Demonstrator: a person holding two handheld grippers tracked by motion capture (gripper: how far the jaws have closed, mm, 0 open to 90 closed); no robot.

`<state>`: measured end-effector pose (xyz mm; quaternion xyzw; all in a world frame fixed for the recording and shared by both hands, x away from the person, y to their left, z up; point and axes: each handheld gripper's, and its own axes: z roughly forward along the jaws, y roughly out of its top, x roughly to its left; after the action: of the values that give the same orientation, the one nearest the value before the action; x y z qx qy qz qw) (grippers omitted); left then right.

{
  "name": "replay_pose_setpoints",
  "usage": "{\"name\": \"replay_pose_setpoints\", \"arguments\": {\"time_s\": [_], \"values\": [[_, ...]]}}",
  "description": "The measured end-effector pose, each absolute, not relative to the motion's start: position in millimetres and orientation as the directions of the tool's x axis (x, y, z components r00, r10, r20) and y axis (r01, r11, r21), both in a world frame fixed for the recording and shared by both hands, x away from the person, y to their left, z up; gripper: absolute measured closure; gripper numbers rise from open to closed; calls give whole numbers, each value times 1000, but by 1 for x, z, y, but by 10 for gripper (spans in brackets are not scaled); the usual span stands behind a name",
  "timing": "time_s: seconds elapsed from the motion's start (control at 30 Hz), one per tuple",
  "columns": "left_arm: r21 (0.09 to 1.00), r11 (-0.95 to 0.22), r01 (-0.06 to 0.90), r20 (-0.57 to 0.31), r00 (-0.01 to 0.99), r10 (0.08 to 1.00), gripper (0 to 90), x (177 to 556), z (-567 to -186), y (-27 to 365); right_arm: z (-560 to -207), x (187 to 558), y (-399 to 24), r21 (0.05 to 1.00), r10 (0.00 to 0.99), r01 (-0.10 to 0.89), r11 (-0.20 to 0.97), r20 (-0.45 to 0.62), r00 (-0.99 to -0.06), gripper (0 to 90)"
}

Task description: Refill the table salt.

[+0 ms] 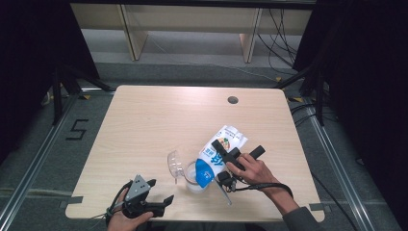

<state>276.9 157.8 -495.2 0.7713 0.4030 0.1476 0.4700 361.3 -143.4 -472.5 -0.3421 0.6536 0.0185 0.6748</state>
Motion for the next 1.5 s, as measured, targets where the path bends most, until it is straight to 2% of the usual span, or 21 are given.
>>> {"name": "replay_pose_setpoints", "arguments": {"time_s": [0.83,0.9,1.13,1.3,1.37,1.5], "values": [[844,-236,482,-148,632,761,150,277,-495,158,-471,361,-145,-426,-405,-468,774,-902,150,773],[844,-236,481,-149,633,759,150,277,-495,158,-473,361,-146,-395,-379,-468,791,-916,134,773],[843,-237,482,-150,635,758,150,277,-495,158,-470,361,-145,-432,-411,-468,771,-899,153,775],[844,-236,481,-149,633,760,150,277,-495,158,-470,361,-145,-429,-407,-468,772,-900,153,776],[844,-236,481,-148,633,760,150,277,-495,158,-472,361,-146,-393,-376,-466,792,-917,135,777],[844,-236,481,-148,633,760,150,277,-495,158,-470,361,-145,-406,-384,-467,785,-912,146,777]]}}
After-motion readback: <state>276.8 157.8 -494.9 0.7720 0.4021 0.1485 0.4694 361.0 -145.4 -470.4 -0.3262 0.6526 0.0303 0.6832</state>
